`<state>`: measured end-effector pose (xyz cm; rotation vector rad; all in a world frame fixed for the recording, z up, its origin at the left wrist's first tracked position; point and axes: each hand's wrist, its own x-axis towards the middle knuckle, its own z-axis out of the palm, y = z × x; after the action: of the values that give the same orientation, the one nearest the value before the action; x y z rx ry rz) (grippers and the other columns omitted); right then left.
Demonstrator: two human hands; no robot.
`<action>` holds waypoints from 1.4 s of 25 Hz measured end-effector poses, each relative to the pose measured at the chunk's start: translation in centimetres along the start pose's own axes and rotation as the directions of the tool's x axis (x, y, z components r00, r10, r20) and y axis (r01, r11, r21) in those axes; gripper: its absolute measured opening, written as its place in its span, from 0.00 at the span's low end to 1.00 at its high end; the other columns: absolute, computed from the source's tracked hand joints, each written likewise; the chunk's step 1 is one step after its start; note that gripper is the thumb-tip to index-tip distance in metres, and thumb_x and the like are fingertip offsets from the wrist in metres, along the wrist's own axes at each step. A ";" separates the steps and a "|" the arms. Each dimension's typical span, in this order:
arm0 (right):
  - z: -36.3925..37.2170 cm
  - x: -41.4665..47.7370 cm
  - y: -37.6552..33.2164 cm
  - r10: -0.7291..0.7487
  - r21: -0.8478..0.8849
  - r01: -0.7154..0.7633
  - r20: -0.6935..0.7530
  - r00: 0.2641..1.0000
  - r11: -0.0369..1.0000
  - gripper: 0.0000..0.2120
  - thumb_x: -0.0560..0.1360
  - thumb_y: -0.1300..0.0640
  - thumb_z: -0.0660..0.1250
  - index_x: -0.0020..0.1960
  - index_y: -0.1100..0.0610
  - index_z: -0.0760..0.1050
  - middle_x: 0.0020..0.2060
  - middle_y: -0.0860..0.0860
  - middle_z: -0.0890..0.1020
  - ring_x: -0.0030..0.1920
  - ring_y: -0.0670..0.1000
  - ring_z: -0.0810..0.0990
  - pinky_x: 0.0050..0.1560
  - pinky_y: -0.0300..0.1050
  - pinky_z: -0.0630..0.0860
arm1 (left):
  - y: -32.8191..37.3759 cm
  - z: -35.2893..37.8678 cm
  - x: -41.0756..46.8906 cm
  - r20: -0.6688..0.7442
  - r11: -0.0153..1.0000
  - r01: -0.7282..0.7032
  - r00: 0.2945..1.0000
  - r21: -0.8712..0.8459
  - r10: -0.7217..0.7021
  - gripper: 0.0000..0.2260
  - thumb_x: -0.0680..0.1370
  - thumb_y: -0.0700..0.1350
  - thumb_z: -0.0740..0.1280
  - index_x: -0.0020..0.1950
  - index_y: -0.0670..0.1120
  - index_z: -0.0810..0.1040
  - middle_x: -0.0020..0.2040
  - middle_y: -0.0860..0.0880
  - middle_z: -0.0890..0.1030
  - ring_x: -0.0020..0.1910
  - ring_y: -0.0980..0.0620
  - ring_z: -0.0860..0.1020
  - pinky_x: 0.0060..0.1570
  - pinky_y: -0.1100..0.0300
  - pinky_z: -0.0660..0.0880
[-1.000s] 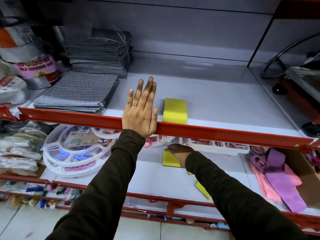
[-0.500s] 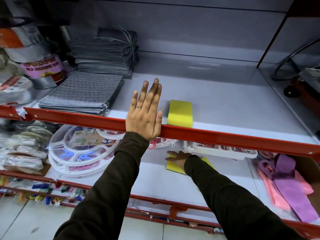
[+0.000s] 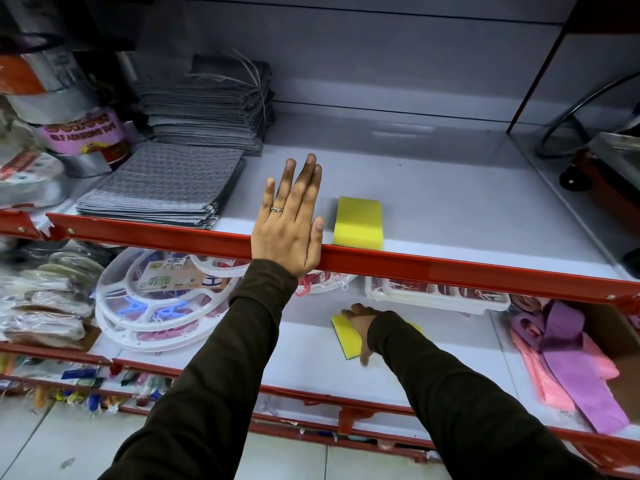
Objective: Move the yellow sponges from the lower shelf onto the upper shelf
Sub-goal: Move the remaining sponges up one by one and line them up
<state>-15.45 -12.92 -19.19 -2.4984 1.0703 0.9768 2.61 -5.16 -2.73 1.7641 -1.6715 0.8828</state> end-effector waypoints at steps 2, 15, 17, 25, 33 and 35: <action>0.4 -0.3 -0.4 0.009 -0.002 -0.009 -0.027 1.000 1.000 0.55 0.64 0.60 0.79 0.79 0.52 0.47 0.79 0.56 0.53 0.77 0.60 0.60 0.74 0.57 0.62 | 0.0 -0.1 0.0 0.004 1.000 0.001 1.000 -0.009 -0.001 0.30 0.80 0.50 0.49 0.82 0.41 0.56 0.82 0.42 0.59 0.81 0.42 0.54 0.81 0.49 0.41; -2.9 -11.5 -3.4 0.014 0.003 -0.014 -0.320 0.947 1.000 0.48 0.61 0.36 0.75 0.73 0.55 0.59 0.68 0.58 0.69 0.63 0.60 0.76 0.60 0.56 0.75 | 0.3 -0.7 0.1 0.051 0.999 0.032 0.998 -0.034 -0.030 0.31 0.80 0.50 0.50 0.82 0.40 0.53 0.82 0.42 0.56 0.82 0.44 0.51 0.81 0.51 0.39; -4.5 -15.5 -3.8 0.000 -0.007 -0.003 -0.315 0.949 1.000 0.47 0.61 0.38 0.76 0.72 0.54 0.60 0.65 0.57 0.71 0.60 0.59 0.77 0.57 0.54 0.75 | 0.4 -0.9 0.0 0.053 0.999 0.032 0.998 -0.038 -0.030 0.31 0.80 0.50 0.50 0.82 0.40 0.52 0.82 0.42 0.56 0.82 0.44 0.51 0.81 0.51 0.39; -12.8 -29.5 -2.9 -0.004 0.077 0.052 -0.524 0.852 0.996 0.48 0.58 0.38 0.78 0.72 0.49 0.61 0.62 0.51 0.71 0.61 0.54 0.74 0.59 0.50 0.76 | 0.4 -0.9 -0.1 0.055 0.998 0.033 0.998 -0.053 -0.030 0.30 0.81 0.50 0.49 0.82 0.40 0.54 0.82 0.42 0.56 0.82 0.44 0.53 0.81 0.50 0.40; -19.9 -24.5 4.9 0.221 0.155 -0.162 -0.559 0.799 0.975 0.50 0.61 0.42 0.77 0.76 0.52 0.59 0.70 0.57 0.68 0.70 0.61 0.66 0.67 0.52 0.70 | 0.1 -0.8 0.0 0.044 0.998 0.023 0.999 -0.053 -0.021 0.29 0.81 0.50 0.50 0.81 0.40 0.56 0.82 0.42 0.58 0.82 0.43 0.54 0.81 0.49 0.41; -19.9 -22.4 5.5 0.236 0.150 -0.186 -0.490 0.839 0.971 0.50 0.62 0.42 0.77 0.77 0.52 0.58 0.72 0.56 0.66 0.71 0.59 0.65 0.68 0.52 0.70 | 0.1 -0.8 0.1 0.034 0.998 0.023 0.999 -0.060 -0.021 0.29 0.81 0.50 0.50 0.81 0.40 0.57 0.82 0.42 0.59 0.81 0.43 0.55 0.81 0.50 0.41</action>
<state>-21.05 -13.78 10.76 -2.6611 1.5290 0.2874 2.47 -4.57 -2.17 1.7621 -1.6795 0.7893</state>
